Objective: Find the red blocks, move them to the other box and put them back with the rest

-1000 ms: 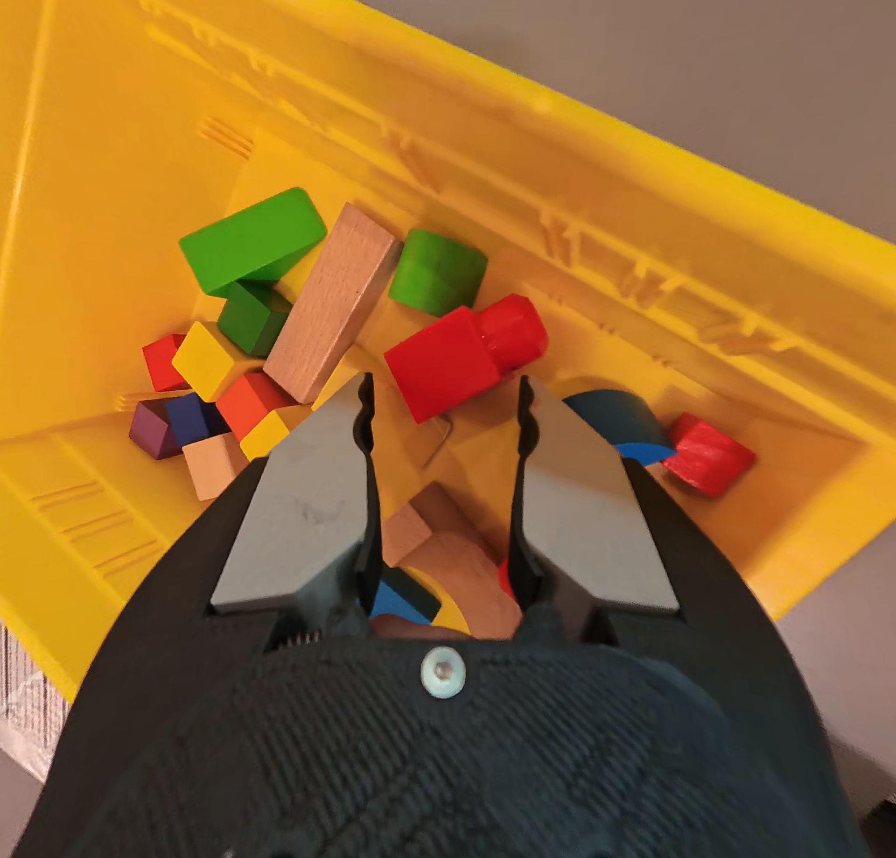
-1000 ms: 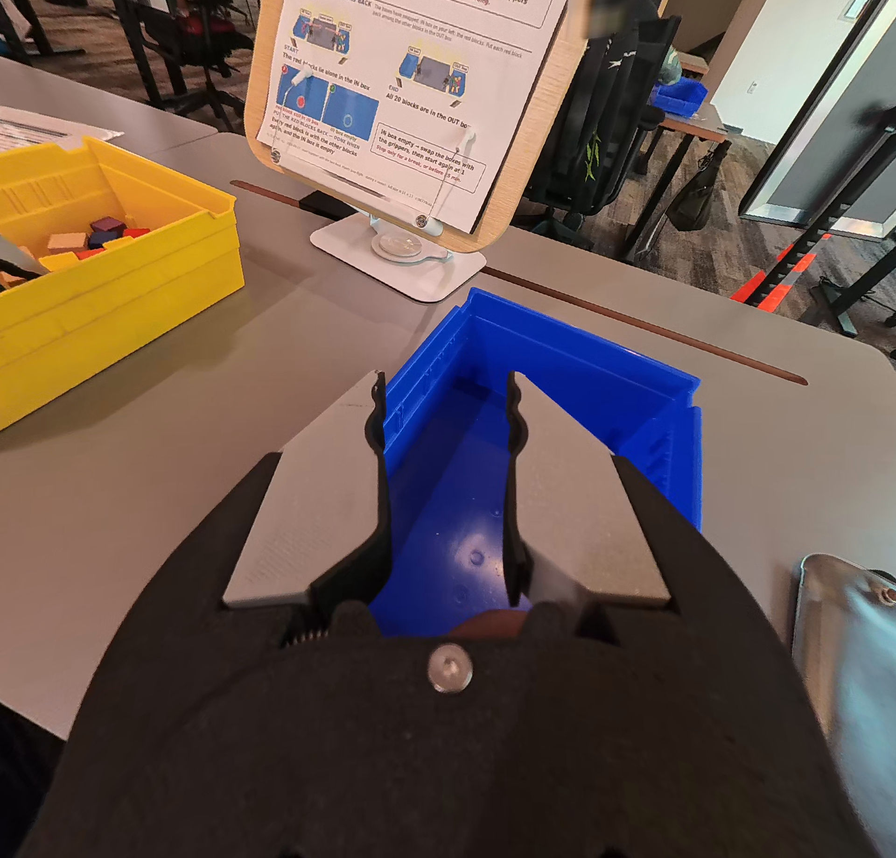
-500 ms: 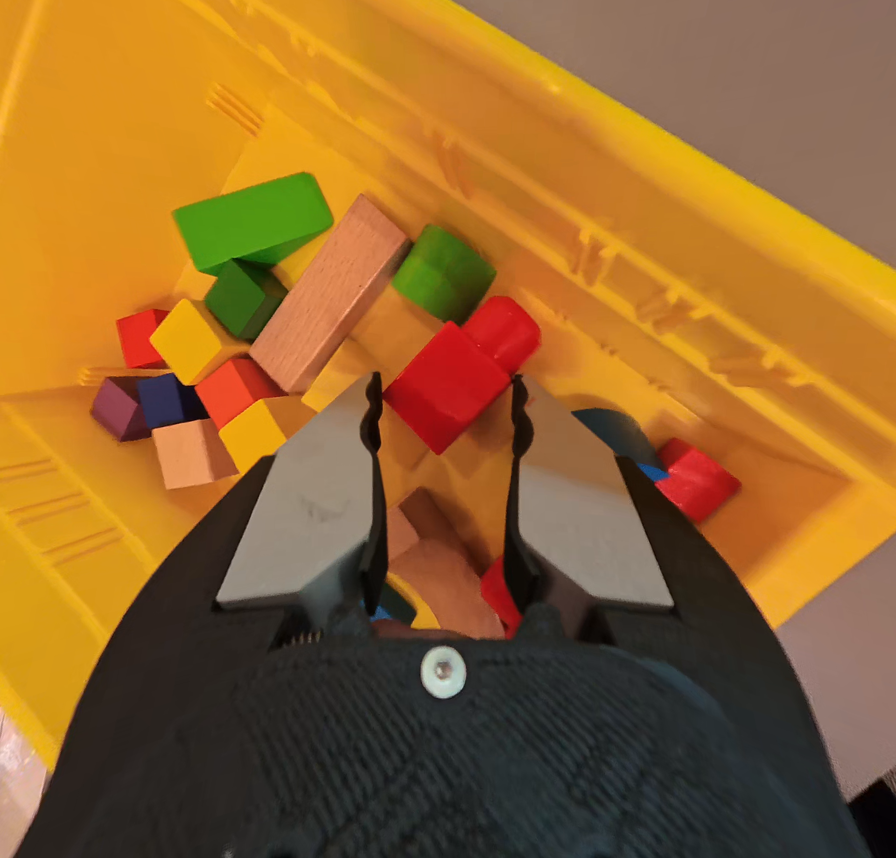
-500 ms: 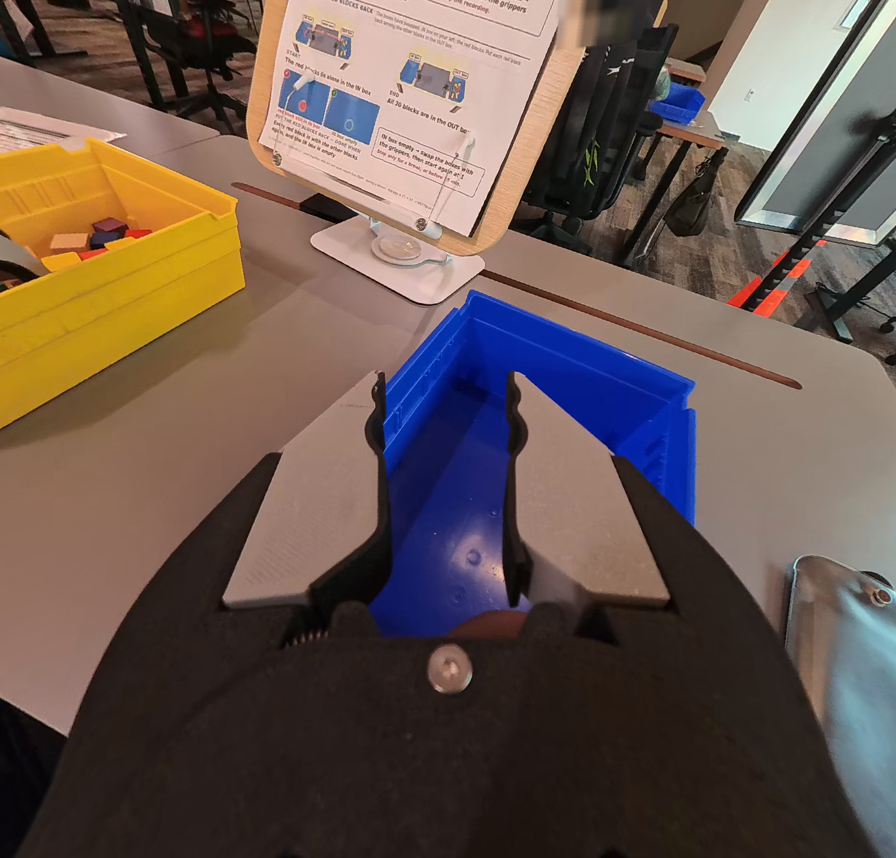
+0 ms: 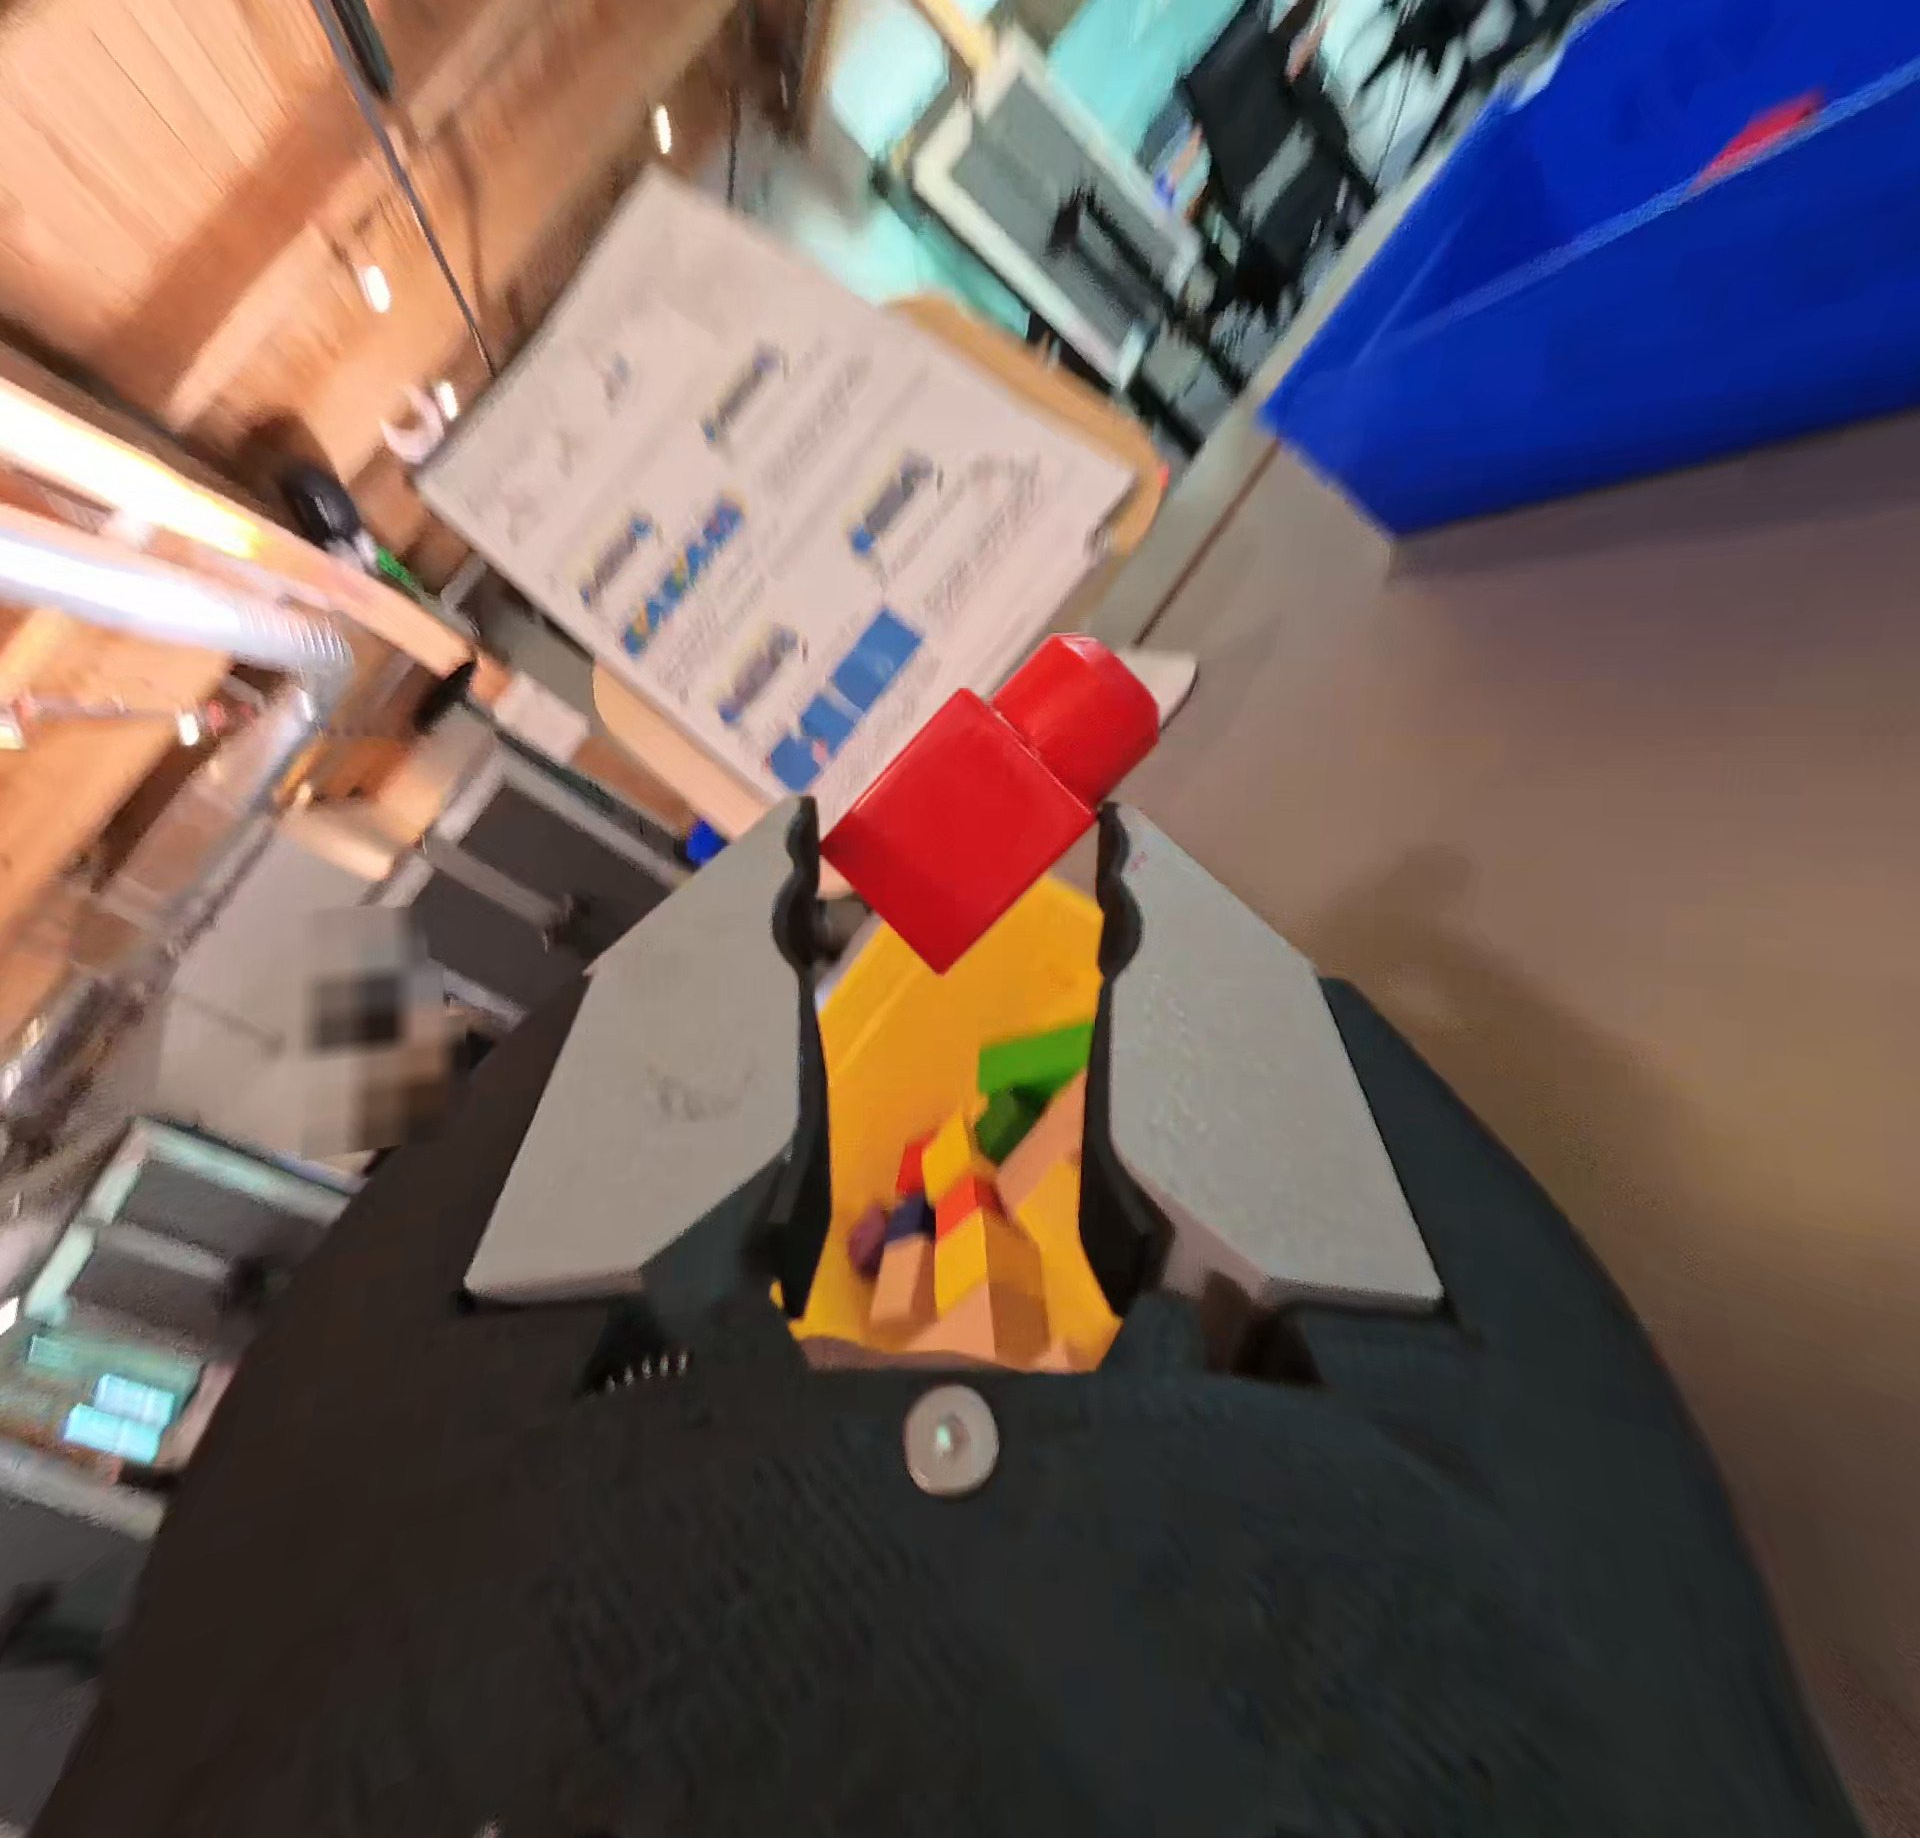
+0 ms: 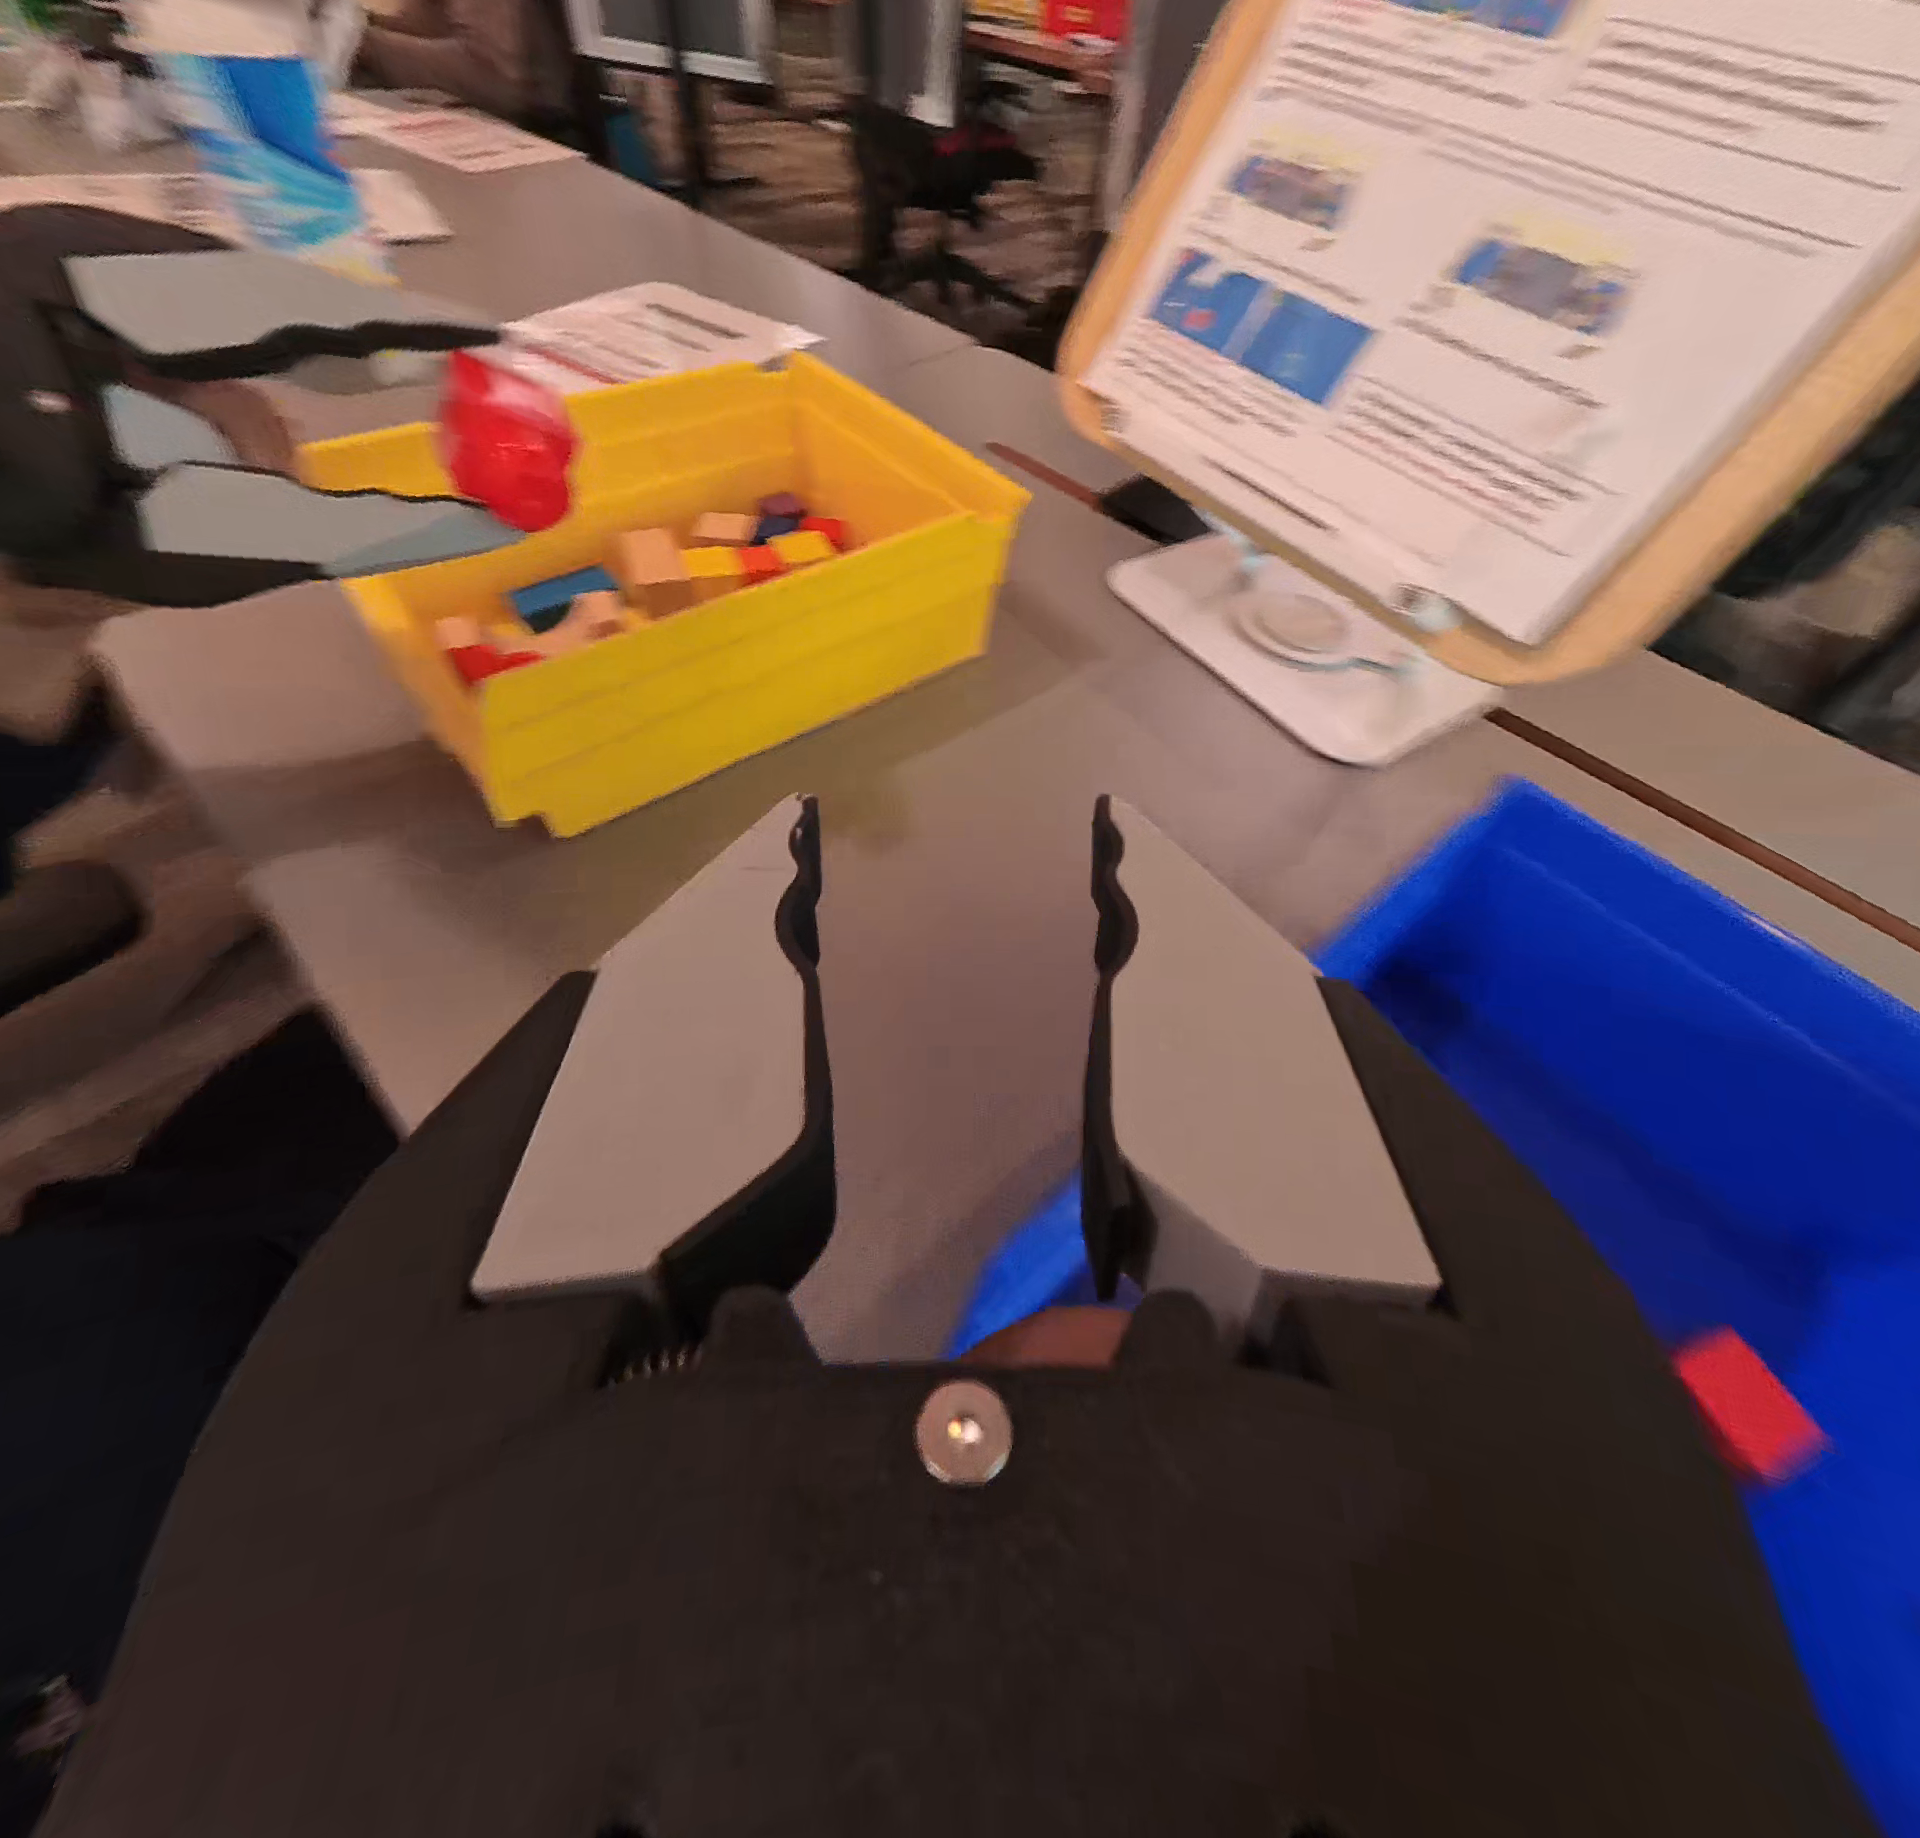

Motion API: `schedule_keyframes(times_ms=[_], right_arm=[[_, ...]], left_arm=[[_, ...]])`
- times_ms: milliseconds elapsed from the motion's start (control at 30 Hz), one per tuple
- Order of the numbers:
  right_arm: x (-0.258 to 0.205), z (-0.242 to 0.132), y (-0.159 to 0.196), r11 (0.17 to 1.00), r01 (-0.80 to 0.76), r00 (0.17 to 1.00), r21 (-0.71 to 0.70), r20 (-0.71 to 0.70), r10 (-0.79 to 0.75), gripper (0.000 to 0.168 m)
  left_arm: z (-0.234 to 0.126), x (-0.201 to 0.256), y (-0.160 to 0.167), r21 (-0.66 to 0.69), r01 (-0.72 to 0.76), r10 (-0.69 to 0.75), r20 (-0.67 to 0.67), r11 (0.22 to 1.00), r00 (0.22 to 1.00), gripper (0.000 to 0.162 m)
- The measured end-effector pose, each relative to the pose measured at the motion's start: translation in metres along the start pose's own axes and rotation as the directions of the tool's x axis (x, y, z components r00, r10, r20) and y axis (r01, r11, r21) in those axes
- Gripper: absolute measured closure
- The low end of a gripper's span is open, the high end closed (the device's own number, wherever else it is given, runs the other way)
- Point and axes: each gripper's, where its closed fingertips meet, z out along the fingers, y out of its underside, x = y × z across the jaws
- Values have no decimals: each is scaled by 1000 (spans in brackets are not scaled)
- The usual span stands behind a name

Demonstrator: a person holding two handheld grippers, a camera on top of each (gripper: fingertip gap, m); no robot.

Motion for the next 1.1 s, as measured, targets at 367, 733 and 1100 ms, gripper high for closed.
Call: schedule_keyframes(times_ms=[367,733,1100], right_arm=[[-135,26,-15,999,18,907,44,420,-35,105],[-135,34,-21,992,89,937,93,330,-115,135],[26,-115,-92,862,194,922,468,-387,3,135]], left_arm=[[-35,48,-97,282,-460,404,236,842,884,110],[-33,68,-98,287,-539,477,261,792,839,127],[-55,-15,-83,187,-397,304,386,899,871,162]])
